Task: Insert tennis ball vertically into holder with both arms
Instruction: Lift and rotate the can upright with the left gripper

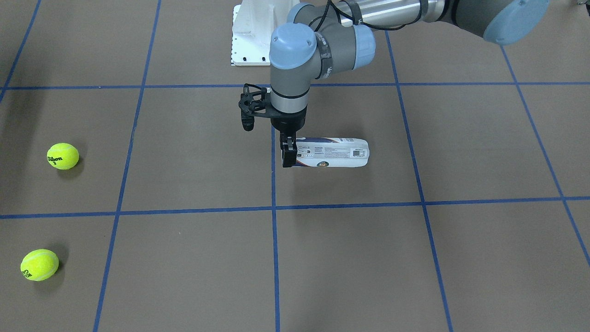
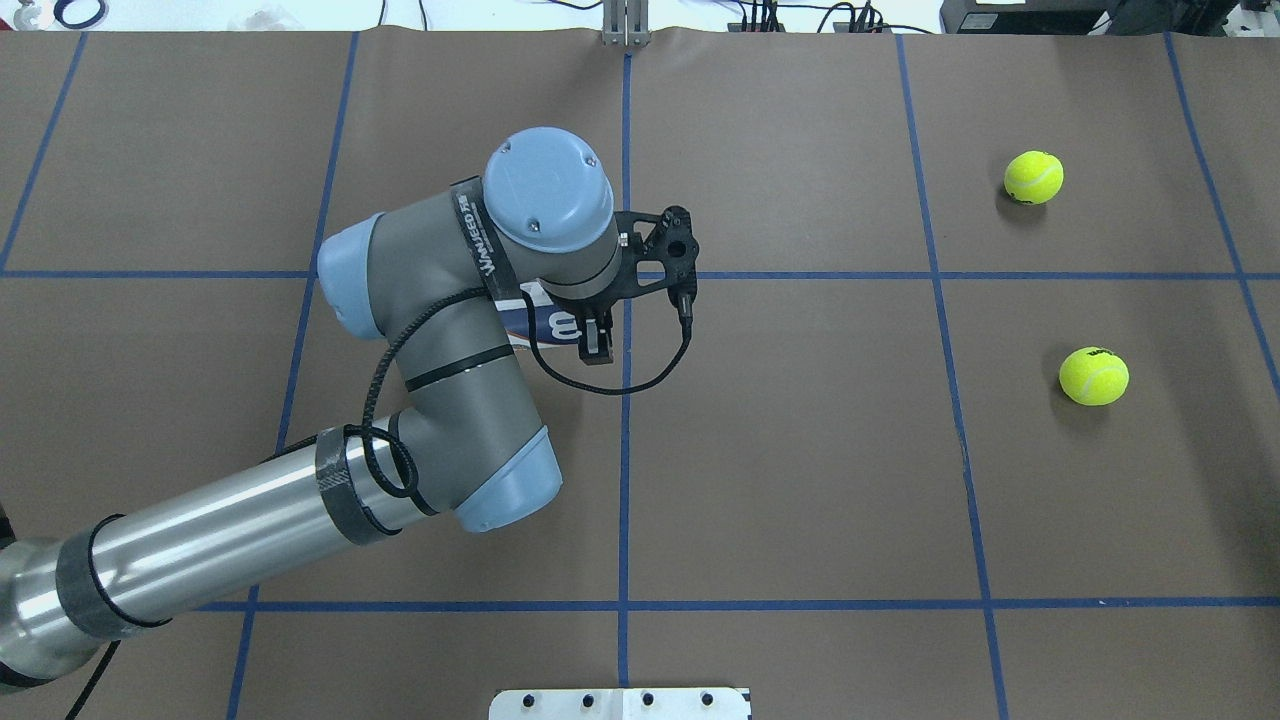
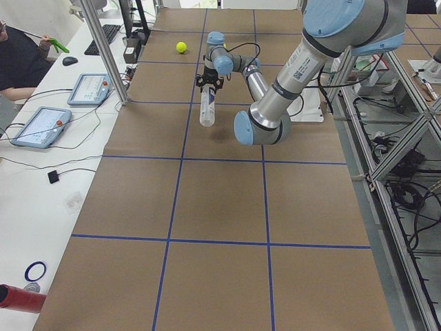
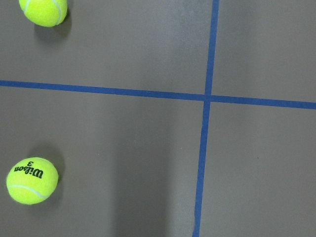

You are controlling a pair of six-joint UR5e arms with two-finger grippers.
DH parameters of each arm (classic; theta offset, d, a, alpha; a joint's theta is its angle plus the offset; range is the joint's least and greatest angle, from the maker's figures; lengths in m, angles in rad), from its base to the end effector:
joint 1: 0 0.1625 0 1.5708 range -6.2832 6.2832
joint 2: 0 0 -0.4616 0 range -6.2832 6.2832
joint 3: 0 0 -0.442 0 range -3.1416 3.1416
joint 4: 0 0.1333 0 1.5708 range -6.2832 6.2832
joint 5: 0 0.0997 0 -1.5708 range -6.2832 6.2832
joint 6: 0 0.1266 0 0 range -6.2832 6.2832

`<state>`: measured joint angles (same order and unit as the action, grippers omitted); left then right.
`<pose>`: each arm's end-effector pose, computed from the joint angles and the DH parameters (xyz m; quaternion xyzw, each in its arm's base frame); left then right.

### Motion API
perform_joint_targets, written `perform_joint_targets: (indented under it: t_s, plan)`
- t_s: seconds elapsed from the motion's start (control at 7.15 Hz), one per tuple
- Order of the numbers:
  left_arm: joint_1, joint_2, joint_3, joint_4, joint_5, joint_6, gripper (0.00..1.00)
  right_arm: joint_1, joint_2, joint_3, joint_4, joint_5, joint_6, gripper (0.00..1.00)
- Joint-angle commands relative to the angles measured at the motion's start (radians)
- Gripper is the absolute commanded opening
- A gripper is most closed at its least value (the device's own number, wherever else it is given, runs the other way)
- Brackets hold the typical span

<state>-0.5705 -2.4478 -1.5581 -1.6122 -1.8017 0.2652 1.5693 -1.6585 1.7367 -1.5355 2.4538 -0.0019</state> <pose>0.6172 -0.5200 0.1191 0.3684 0.2528 0.5689 0.6905 0.0347 -0.5084 0.6564 0.0514 -0.4266 -0.0258 0.9026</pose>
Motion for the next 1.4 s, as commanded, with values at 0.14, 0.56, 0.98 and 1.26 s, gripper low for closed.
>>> perform_joint_targets:
  t_s: [0.14,0.56,0.98,1.26]
  plan:
    - [-0.045,0.012,-0.096,-0.313,0.002,-0.377,0.61,0.0,-0.003,0.027,0.0,0.001,0.0,0.99]
    - [-0.043,0.204,-0.065,-1.045,0.183,-0.668,0.54,0.0,0.002,0.047,0.0,0.001,0.0,0.99]
    - [-0.023,0.263,0.146,-1.569,0.333,-0.715,0.54,0.0,0.002,0.064,0.0,0.001,0.0,0.99]
    - [0.024,0.247,0.34,-1.866,0.415,-0.713,0.54,0.0,0.003,0.073,0.0,0.001,0.0,0.99]
